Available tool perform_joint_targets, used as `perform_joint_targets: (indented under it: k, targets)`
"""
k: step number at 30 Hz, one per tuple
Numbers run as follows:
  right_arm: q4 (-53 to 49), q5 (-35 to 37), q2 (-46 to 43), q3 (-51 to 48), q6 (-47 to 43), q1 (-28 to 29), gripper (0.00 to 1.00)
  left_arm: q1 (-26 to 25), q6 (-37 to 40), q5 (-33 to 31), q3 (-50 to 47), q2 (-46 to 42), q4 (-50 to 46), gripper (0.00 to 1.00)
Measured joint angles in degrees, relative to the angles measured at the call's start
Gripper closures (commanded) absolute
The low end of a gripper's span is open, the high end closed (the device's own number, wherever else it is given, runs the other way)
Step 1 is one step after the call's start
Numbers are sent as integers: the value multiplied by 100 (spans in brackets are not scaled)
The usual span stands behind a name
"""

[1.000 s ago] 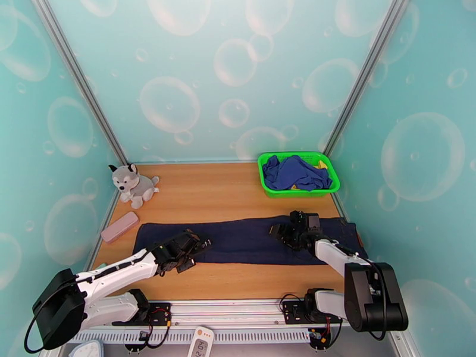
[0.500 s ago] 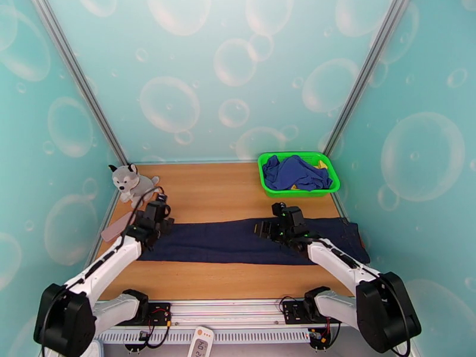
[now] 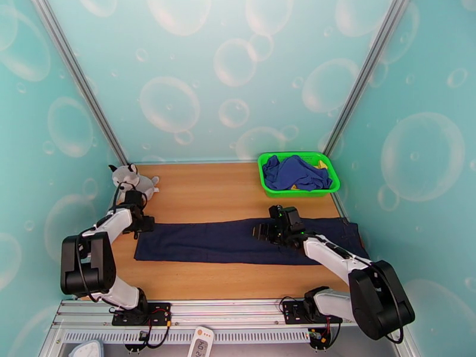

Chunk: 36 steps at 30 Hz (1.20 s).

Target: Fold and stack the trousers

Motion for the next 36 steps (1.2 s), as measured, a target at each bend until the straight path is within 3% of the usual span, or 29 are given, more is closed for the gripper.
perform_joint_targets:
  k: [7,19,22,23,24,25,30,36]
  targets:
    - [-205,-293,-2,323,-149,-387,25,-66,896,251,-890,-317,304,19]
    - [-415,-573,-4,323,-170,-417,25,-4,1233,535,-1180,-466,804,22]
    - [-415,-590,-4,323,-168,-417,25,31,1233,730,-1191,-369,929,36]
    - [-415,-592,-4,323,-168,-417,25,26,1246,870,-1187,-308,962,50]
    - [-415,-592,-4,323,-168,-417,25,15,1250,977,-1172,-271,979,71]
    - [-415,-592,-7,323,-168,-417,25,4,1298,1156,-1147,-221,984,100]
    - [-420,-590,-11,323,-168,-417,25,-79,1429,1447,-1062,-138,1080,100]
    - [-426,-586,-13,332,-168,-417,25,-308,1335,1176,-1051,-411,800,100]
